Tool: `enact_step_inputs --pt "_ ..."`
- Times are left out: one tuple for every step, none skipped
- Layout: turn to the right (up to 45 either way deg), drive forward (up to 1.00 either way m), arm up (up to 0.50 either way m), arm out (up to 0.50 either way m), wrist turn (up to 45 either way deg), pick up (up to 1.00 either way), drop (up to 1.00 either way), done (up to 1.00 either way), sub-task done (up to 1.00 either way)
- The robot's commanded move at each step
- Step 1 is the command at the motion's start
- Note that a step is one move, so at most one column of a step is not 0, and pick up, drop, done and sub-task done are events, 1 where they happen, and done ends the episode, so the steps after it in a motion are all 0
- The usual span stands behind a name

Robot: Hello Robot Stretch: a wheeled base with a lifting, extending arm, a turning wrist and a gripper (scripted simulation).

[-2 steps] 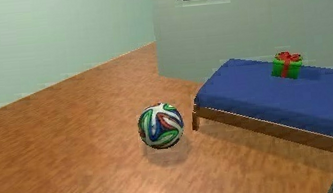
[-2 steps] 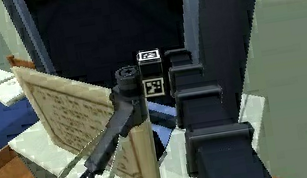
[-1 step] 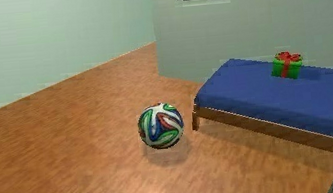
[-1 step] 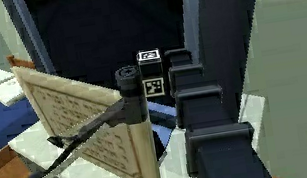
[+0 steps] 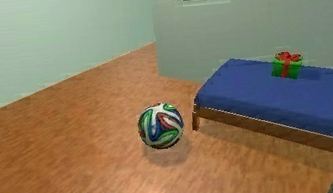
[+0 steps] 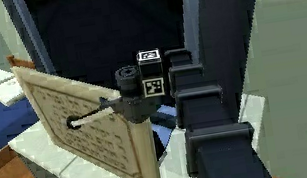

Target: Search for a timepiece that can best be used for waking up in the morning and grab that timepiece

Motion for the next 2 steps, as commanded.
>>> enact_step_inputs --pt "0.0 0.00 0.00 0.00 33.0 0.00 0.00 0.00 0.00" --pt "0.0 0.00 -0.26 0.00 0.0 0.00 0.00 0.00 0.00"
